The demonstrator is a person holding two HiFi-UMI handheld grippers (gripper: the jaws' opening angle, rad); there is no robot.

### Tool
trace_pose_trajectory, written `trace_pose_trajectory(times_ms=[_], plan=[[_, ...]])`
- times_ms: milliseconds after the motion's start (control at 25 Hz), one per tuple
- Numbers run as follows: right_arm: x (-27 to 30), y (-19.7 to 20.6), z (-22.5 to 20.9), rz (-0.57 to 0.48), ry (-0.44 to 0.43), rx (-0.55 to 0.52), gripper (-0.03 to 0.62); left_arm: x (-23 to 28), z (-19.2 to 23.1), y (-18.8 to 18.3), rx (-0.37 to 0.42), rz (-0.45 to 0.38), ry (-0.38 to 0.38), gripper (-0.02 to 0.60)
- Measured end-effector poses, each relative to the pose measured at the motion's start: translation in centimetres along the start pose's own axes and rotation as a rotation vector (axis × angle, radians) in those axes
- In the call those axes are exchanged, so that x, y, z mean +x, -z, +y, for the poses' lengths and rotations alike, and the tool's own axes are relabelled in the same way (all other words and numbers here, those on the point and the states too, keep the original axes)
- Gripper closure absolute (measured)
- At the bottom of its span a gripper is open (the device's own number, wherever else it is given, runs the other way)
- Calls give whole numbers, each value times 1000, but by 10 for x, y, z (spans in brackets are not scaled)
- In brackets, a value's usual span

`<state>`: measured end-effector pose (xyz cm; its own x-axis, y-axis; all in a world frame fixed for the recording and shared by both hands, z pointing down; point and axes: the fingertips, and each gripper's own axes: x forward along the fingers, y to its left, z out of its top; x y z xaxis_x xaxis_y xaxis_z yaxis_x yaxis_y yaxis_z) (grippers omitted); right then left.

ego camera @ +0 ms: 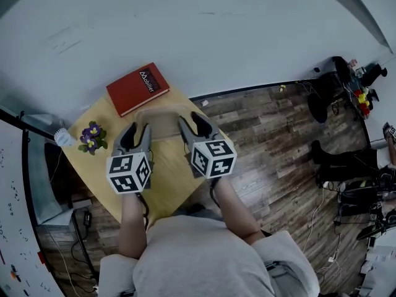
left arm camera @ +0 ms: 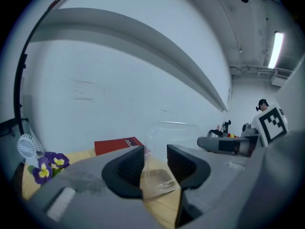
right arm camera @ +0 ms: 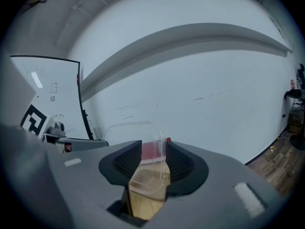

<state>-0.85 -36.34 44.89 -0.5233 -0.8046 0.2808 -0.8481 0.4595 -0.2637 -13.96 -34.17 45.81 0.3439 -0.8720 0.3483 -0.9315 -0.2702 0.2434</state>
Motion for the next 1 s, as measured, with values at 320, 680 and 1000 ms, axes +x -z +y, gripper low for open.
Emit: trace_pose_trajectory(times_ms=[320, 680, 1000], plan=[[-25, -15, 8, -47, -27, -31, 441, -22, -19, -13, 26, -59, -16, 434], [-53, -29, 21, -94, -59, -62, 441, -51, -37, -24, 54, -129, -37, 434], [-78, -42, 28, -141, -81, -95, 441, -73, -56, -33, 76, -179, -49, 434]])
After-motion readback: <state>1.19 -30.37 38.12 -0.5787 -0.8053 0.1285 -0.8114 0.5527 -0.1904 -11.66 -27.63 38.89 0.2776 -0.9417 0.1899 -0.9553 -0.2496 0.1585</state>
